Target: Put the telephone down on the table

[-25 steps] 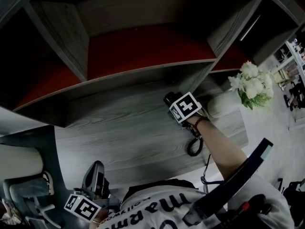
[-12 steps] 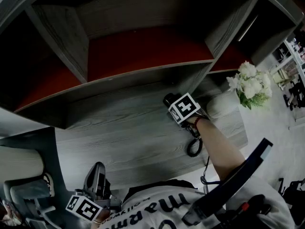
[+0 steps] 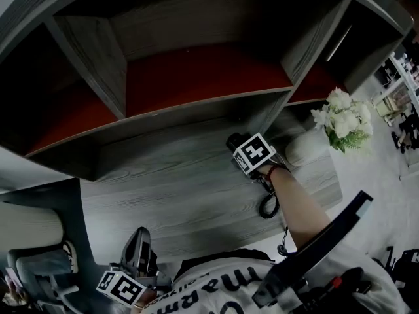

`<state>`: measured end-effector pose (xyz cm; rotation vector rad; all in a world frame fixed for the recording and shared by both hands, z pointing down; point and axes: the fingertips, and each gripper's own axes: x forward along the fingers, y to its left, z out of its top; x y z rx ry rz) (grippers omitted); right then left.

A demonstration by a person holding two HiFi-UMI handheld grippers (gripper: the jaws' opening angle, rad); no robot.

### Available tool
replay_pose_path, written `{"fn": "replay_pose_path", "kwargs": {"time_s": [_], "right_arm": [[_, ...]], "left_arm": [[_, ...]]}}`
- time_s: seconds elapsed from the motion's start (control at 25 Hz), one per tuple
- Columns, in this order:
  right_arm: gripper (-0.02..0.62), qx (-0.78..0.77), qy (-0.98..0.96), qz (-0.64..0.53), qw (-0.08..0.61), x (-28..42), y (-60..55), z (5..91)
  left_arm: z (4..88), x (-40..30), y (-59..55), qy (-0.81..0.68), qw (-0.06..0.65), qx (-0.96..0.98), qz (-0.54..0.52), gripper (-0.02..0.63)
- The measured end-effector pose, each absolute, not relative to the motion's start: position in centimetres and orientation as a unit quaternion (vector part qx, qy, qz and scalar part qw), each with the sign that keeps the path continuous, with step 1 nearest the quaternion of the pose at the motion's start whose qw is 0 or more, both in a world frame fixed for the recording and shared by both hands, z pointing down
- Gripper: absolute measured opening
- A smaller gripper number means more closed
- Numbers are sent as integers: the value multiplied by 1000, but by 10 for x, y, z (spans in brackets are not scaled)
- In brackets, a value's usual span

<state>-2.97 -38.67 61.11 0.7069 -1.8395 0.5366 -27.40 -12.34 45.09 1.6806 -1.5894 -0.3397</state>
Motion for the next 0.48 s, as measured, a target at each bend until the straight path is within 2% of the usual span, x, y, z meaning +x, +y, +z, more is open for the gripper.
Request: {"fn": "replay_pose_path", "kwargs": {"time_s": [0.48], "right_arm": [[287,296,-767,222,524,-31,-386,612]], "left_arm": [[454,-273,-118,-632,394,654,-133,9]]}}
